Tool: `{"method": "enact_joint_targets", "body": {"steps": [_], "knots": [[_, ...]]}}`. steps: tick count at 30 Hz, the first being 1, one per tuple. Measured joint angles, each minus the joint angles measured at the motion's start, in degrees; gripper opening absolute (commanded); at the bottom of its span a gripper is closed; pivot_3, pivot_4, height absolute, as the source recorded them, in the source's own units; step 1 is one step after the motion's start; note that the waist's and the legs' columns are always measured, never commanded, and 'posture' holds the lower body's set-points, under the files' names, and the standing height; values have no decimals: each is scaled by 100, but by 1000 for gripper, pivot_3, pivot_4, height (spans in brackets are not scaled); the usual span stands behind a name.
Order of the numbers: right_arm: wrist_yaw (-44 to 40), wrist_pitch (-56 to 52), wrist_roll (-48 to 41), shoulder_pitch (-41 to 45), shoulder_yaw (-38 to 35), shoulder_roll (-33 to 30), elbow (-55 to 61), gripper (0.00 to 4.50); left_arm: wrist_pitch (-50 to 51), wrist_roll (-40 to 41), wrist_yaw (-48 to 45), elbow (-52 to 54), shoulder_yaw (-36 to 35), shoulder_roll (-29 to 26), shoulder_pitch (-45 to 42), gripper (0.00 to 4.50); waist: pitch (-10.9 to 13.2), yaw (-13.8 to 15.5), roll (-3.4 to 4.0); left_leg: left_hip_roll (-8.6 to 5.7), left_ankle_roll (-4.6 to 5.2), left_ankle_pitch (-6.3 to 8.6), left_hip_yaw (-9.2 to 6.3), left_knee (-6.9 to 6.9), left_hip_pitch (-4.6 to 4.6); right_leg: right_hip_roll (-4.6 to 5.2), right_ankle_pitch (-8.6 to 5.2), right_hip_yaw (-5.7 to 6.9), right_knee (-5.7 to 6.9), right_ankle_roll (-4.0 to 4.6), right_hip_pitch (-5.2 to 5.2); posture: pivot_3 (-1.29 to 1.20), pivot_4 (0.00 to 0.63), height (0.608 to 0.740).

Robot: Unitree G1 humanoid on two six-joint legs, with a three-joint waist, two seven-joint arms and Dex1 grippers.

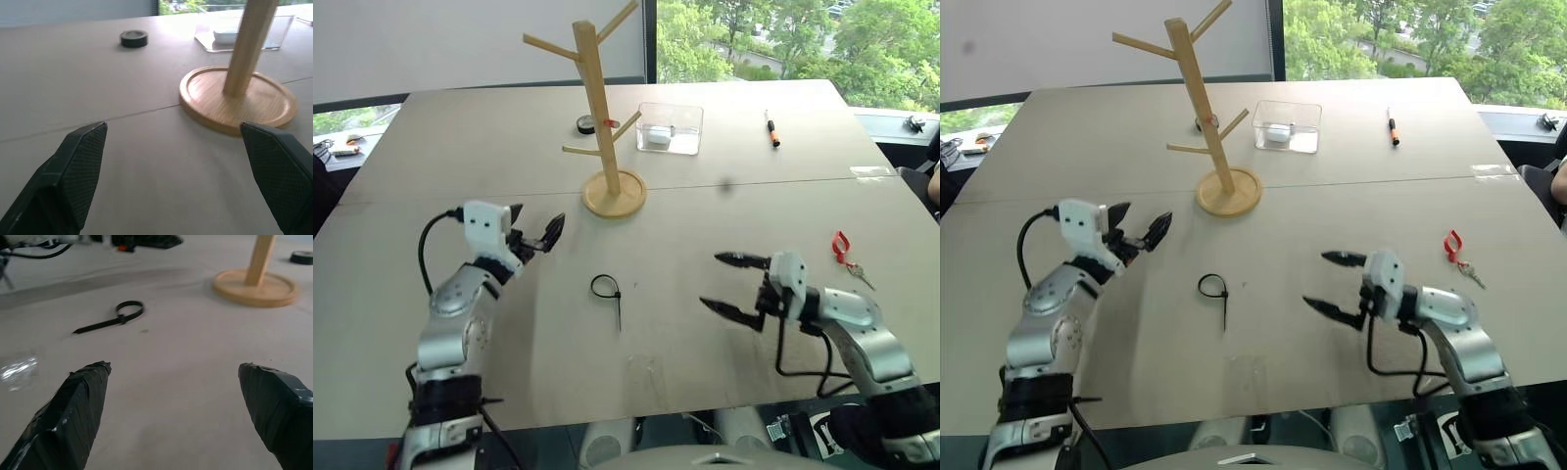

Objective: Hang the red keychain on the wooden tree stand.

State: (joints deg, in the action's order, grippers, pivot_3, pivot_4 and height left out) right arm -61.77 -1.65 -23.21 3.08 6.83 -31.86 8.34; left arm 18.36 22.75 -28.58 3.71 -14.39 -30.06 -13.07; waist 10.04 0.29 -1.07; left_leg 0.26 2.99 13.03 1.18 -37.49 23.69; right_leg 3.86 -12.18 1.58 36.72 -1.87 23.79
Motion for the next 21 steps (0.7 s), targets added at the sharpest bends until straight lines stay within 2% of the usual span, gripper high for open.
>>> {"method": "enact_joint_targets", "body": {"steps": [3,11,21], "knots": [[-308,259,34,-253,7,-177,7,4500,623,131,-508,316,298,-538,-169,4481,1,2,-1,0,-1,0,2,2,2,-6,1,-3,-2,-2,1,0,150,740],[-266,451,166,-242,-10,-136,-39,4500,1631,157,-1716,1156,1053,-1844,-60,4481,6,23,-2,0,-2,0,6,2,2,-1,-10,-7,-3,11,3,0,150,740],[-115,454,270,-267,-4,-15,-38,4500,1750,-179,-2004,1330,1450,-2116,104,4481,7,54,-4,0,-2,0,6,1,3,16,-11,-6,-4,9,3,0,150,740]]}}
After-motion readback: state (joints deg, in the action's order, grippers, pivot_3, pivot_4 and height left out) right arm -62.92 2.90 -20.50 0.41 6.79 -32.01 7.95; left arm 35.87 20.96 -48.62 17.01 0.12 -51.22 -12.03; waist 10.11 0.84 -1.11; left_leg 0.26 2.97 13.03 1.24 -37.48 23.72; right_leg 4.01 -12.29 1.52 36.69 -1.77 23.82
